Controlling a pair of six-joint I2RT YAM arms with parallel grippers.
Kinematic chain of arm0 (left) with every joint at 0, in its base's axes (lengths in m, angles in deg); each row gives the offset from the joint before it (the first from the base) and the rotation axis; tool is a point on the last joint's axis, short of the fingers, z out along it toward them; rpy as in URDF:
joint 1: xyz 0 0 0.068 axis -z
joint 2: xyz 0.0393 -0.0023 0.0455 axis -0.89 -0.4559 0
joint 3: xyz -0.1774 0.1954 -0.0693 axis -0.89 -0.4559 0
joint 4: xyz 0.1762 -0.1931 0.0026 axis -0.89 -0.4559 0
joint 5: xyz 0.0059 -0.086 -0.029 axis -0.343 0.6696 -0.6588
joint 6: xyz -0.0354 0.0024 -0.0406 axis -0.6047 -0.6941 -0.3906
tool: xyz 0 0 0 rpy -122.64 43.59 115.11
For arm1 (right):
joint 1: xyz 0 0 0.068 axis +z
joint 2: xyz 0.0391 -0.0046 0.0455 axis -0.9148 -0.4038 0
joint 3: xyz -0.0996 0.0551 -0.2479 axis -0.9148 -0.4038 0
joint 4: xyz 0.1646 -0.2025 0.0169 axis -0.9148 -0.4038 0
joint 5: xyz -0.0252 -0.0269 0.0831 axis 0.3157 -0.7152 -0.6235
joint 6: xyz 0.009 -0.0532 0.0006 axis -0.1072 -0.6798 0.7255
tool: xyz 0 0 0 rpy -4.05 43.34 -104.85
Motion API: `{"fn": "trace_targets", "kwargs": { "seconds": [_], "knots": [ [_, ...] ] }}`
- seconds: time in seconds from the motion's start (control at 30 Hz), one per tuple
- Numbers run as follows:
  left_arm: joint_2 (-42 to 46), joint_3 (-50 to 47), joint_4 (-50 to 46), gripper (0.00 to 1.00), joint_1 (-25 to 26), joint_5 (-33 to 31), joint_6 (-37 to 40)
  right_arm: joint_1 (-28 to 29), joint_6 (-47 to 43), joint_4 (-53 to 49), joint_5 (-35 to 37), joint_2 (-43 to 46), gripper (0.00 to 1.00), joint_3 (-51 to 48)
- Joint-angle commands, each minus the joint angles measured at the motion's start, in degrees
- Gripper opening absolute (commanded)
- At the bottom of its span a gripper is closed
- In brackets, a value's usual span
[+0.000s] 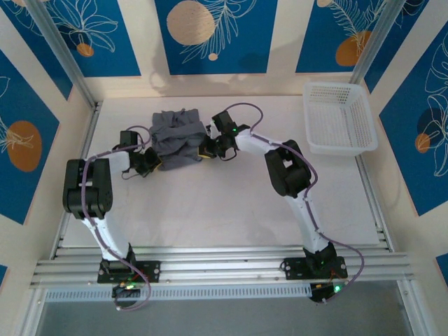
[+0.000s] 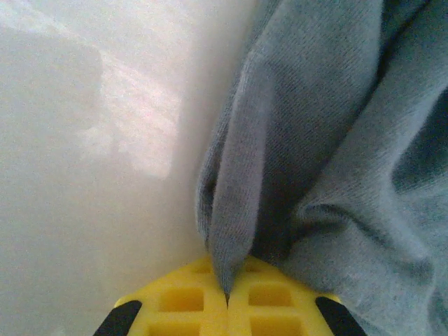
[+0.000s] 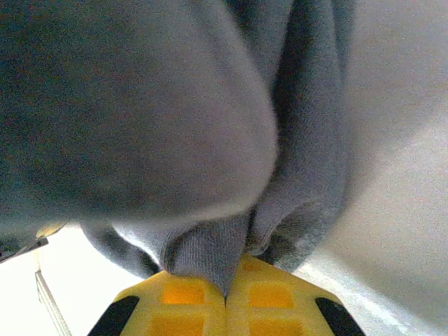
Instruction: Fold the inside-out t-shirt
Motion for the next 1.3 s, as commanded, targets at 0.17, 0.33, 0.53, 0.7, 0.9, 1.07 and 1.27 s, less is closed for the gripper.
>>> {"fn": "trace_targets", "kwargs": {
  "seconds": [0.17,0.33,0.53,0.7,0.9,1.07,1.27],
  "knots": [
    [11.9,-5.61,-7.88,0.0,-1.78,-3.88,5.66,-4.79,-1.89,-2.26,-1.78,11.58,0.0,-12.71],
    [18.81,-11.57,-9.48,0.0,1.17,-3.89,7.13,-4.31,-1.02,-1.08,-3.87,16.65,0.0,-20.93],
    [28.73,-20.27,-17.0,0.0,10.05,-8.61,4.92,-0.76,2.46,-1.27,-2.22,29.32,0.0,-39.32],
    [40.55,-28.37,-21.89,0.06,18.57,-13.39,-3.95,5.66,4.26,-3.68,3.76,40.2,0.16,-52.73],
    [49.48,-25.71,-27.69,0.46,20.45,-15.22,-3.99,5.95,1.98,-9.6,7.99,48.15,0.44,-52.23],
    [46.84,-21.71,-27.38,0.47,21.99,-9.5,-3.8,3.48,0.9,-7.53,8.77,51.81,0.6,-51.22],
    [40.09,-21.88,-17.32,0.56,24.64,-5.22,-7.33,-0.69,2.63,1.49,6.65,43.22,0.62,-48.68]
  ]
}}
